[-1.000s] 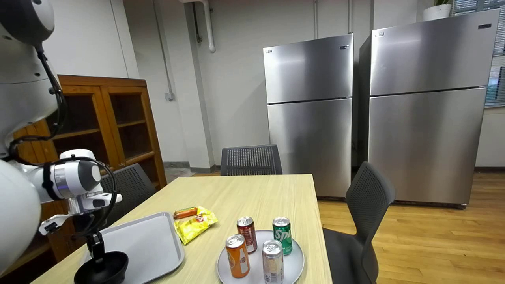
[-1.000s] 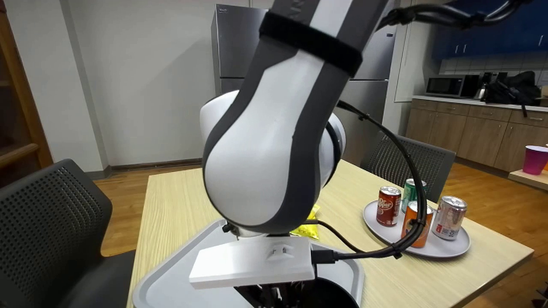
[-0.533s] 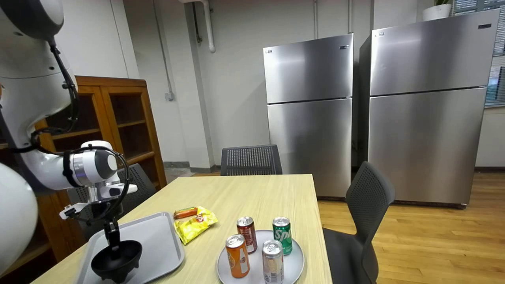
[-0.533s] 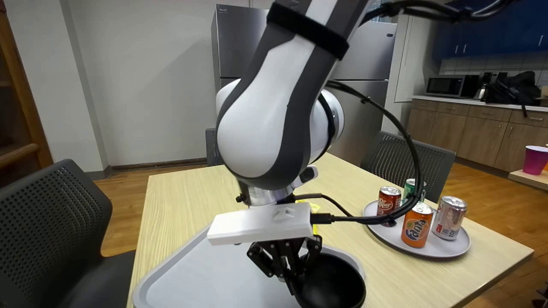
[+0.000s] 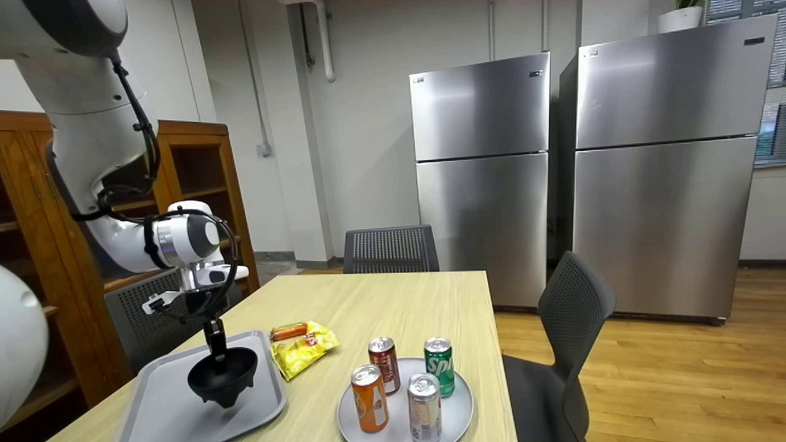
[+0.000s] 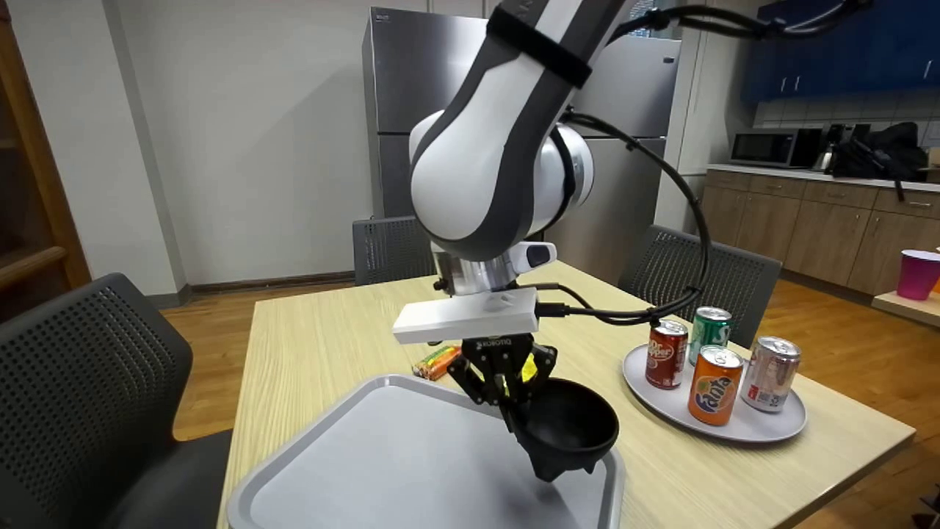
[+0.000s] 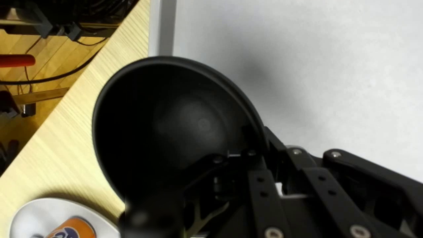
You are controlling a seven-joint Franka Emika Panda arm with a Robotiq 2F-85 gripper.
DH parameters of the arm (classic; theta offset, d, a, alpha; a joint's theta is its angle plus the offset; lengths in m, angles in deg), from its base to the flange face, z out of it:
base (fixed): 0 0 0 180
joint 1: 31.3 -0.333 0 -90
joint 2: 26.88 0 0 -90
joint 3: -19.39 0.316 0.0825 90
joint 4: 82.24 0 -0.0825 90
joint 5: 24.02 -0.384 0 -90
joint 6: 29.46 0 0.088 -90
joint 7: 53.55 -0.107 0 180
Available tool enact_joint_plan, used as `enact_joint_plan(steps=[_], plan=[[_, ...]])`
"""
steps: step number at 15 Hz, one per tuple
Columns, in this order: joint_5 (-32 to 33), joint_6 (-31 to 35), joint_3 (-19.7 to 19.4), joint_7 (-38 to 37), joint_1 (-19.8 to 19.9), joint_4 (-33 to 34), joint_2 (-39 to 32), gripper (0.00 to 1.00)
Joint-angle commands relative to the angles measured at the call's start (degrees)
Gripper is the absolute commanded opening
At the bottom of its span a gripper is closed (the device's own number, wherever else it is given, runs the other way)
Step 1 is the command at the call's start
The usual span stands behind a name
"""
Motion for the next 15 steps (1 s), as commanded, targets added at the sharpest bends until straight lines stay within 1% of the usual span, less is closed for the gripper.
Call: enact_joint_plan(steps=[1, 12, 15], plan=[[1.6, -3.14, 0.22, 1.0, 2.59, 4.77, -2.04, 0.02], [-0.08, -3.49, -2.14, 4.49, 9.05, 13.83, -8.95, 0.02], [-0.18, -4.16, -2.24, 7.95, 10.73, 15.53, -9.4, 0.02]])
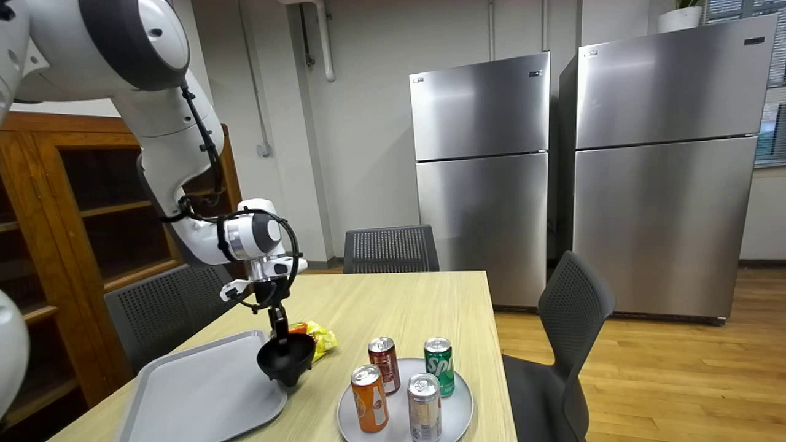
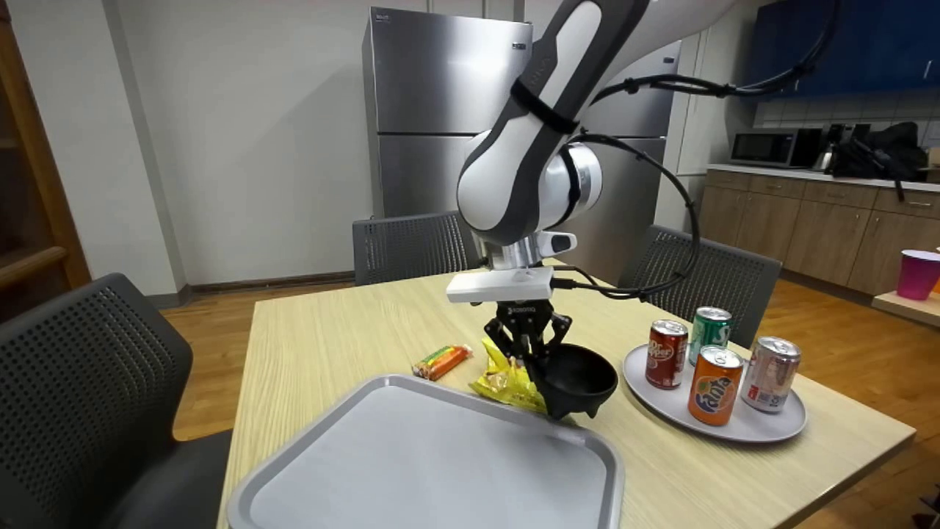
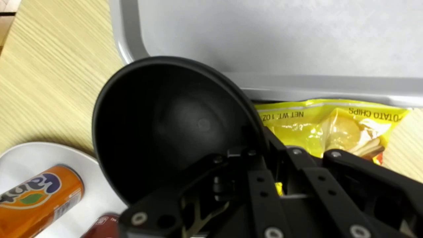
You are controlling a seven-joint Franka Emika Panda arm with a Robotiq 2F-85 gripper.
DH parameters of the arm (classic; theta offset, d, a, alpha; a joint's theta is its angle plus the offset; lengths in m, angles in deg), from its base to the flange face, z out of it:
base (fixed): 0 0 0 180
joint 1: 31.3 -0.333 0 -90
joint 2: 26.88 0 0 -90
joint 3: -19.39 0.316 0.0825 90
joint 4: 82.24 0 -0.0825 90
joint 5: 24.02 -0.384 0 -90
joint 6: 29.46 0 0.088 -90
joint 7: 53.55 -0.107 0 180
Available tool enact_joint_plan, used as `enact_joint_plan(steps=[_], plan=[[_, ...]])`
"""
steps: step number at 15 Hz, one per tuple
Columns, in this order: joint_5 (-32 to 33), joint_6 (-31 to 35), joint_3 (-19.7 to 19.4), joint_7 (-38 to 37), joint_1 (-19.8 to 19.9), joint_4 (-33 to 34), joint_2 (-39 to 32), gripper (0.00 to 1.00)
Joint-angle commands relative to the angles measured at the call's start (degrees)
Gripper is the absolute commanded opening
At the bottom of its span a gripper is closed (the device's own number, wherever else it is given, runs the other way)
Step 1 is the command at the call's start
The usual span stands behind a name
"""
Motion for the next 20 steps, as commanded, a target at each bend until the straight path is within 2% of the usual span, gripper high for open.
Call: enact_joint_plan(steps=[1, 7, 20], plan=[[-0.73, -3.2, 0.66, 6.11, 2.26, 4.18, -1.27, 0.02], [-1.38, -3.06, 0.23, 13.03, 3.78, 7.26, -3.01, 0.02], [-1.33, -7.77, -3.72, 13.81, 4.68, 20.0, -13.13, 0.02]])
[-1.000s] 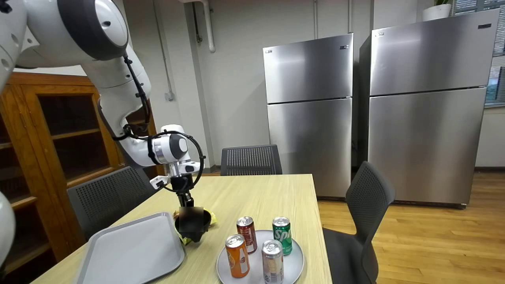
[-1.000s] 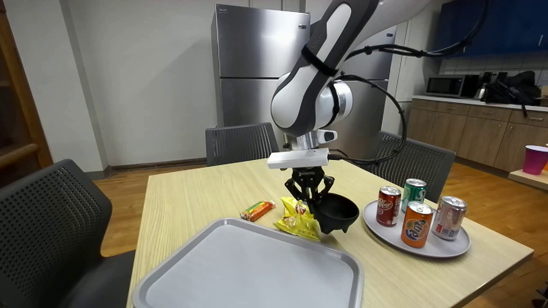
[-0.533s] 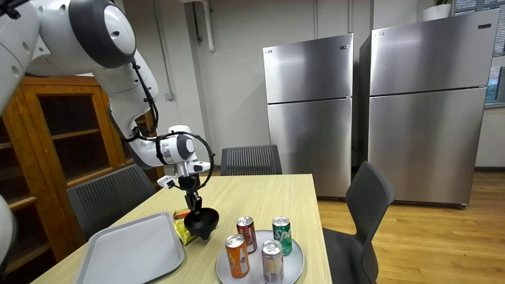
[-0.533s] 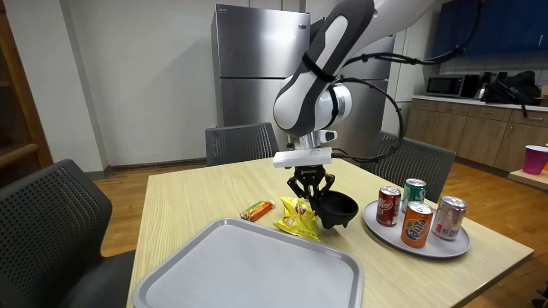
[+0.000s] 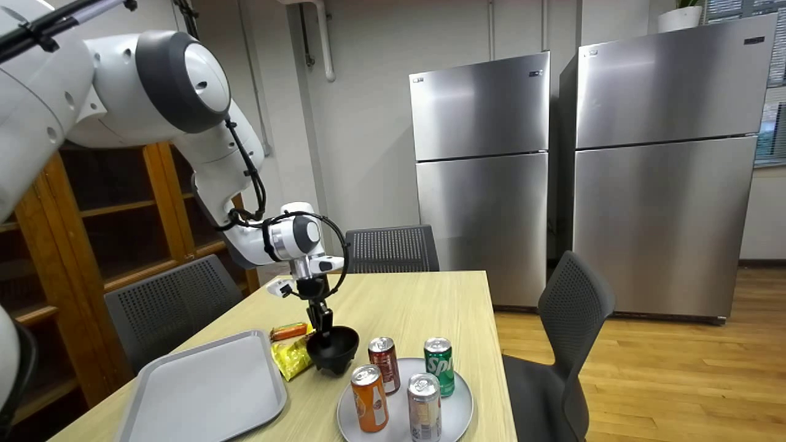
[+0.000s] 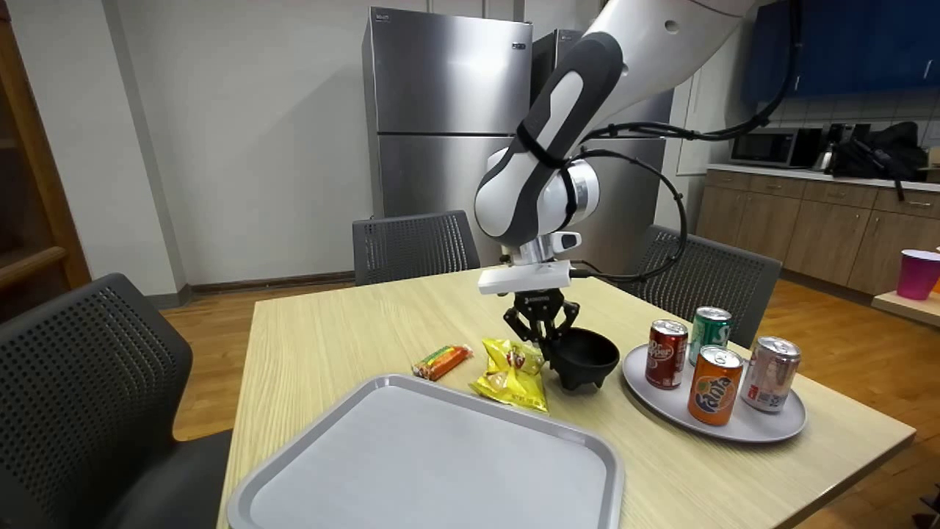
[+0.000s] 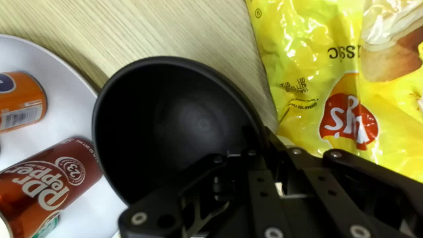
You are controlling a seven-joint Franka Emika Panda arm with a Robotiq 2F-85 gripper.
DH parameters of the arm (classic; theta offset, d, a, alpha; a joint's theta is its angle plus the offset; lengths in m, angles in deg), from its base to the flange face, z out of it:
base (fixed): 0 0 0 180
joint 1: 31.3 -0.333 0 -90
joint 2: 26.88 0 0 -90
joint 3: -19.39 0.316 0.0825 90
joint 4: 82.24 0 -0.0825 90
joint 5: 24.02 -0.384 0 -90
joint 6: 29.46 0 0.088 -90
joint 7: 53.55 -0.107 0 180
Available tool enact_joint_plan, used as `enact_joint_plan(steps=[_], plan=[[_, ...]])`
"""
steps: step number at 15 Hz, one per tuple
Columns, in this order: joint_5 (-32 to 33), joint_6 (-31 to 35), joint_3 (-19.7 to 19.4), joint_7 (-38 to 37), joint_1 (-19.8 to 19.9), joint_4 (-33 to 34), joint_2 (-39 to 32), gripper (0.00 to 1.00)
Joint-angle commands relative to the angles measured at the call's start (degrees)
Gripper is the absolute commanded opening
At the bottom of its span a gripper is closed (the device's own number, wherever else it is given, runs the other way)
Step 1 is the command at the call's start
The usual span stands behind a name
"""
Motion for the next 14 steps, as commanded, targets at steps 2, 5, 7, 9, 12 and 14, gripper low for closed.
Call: enact_joint_plan(steps=[2, 5, 7, 9, 12, 14], plan=[[-1.06, -4.68, -0.31, 1.77, 1.23, 6.98, -4.16, 0.02], [-1.08, -5.65, -0.29, 2.19, 1.55, 8.66, -5.11, 0.12], [-1.12, -5.92, -0.28, 2.03, 1.53, 8.98, -5.07, 0.36], [-1.25, -5.58, -0.13, 2.03, 1.53, 8.42, -4.35, 0.47], [-1.3, -4.86, 0.22, 2.42, 1.4, 6.47, -2.69, 0.68], [-0.93, -4.03, 0.19, 2.6, 1.03, 4.53, -1.2, 0.83]])
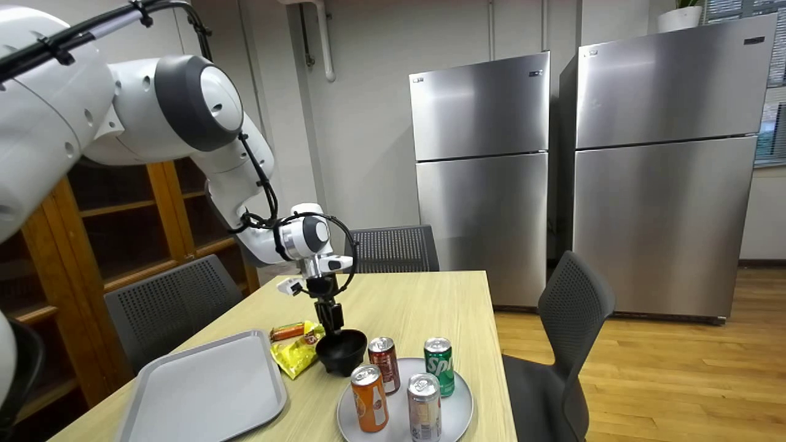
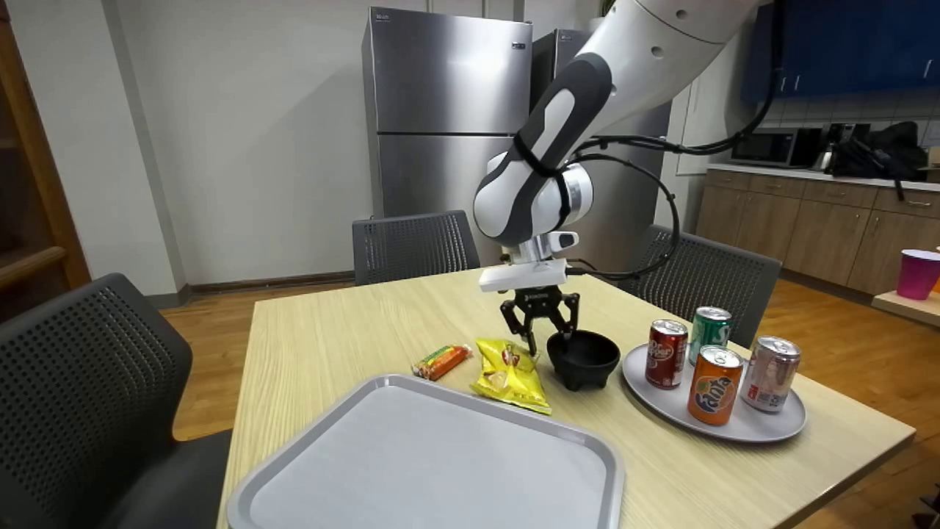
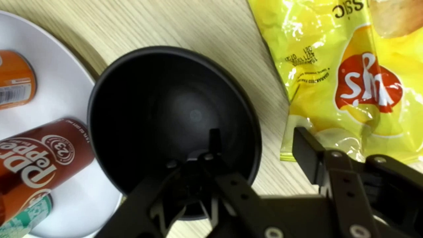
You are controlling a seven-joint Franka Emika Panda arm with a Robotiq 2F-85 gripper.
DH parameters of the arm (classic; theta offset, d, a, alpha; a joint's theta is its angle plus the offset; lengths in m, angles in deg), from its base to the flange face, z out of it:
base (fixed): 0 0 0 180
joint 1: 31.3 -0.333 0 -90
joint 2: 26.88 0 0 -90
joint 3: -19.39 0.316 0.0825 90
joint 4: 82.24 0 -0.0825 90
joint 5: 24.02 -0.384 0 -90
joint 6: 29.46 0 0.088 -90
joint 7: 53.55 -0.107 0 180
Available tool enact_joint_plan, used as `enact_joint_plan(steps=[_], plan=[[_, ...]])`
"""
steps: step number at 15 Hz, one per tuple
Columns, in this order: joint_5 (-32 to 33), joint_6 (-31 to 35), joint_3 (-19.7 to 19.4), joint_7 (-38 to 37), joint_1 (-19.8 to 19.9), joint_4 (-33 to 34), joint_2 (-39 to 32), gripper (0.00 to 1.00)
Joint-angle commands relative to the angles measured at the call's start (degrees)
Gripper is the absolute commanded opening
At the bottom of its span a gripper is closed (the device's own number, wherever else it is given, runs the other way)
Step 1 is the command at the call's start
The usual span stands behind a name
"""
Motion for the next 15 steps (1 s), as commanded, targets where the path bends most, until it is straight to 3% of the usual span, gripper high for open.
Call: enact_joint_plan(steps=[1, 3, 13, 14, 15], plan=[[-0.65, -0.42, 0.57, 2.22, -0.19, -3.49, 3.94, 0.91], [-0.53, 0.07, 0.76, 3.15, -0.2, -5.61, 6.19, 1.0], [1.32, -0.56, 0.46, 13.92, 1.16, -21.03, 21.41, 1.0], [0.41, -0.1, 0.48, 11.47, 0.58, -15.81, 16.59, 1.0], [0.53, -0.11, 0.39, 12.08, 0.78, -17.3, 17.82, 1.0]])
